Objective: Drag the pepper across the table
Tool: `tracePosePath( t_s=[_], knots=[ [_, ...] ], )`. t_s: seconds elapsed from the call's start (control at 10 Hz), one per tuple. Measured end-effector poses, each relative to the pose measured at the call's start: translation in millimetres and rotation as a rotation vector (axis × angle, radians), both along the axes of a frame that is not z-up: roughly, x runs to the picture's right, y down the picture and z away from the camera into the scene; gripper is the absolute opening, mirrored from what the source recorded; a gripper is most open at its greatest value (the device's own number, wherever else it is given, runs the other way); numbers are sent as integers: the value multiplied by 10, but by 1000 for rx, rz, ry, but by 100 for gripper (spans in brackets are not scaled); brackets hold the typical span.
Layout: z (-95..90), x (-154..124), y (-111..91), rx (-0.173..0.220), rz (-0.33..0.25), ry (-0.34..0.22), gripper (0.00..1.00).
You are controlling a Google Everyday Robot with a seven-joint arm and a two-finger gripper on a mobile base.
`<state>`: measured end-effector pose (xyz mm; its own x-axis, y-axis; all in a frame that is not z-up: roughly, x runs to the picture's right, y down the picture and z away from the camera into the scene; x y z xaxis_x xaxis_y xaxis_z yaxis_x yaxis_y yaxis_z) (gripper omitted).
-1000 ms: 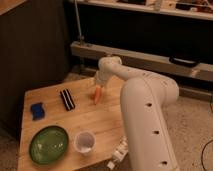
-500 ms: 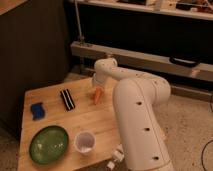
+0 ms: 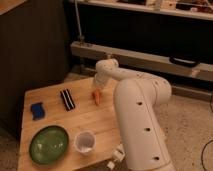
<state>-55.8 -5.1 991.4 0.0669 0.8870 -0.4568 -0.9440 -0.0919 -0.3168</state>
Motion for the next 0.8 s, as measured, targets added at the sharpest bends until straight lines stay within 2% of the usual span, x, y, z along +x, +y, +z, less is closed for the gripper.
tracePosePath(
  t_s=[0.3, 0.5, 0.8],
  knots=[
    [-77, 48, 33, 13, 79, -12, 31],
    [-110, -103, 173, 7, 93, -38, 31],
    [-162, -121, 223, 18, 108, -58, 31]
  ],
)
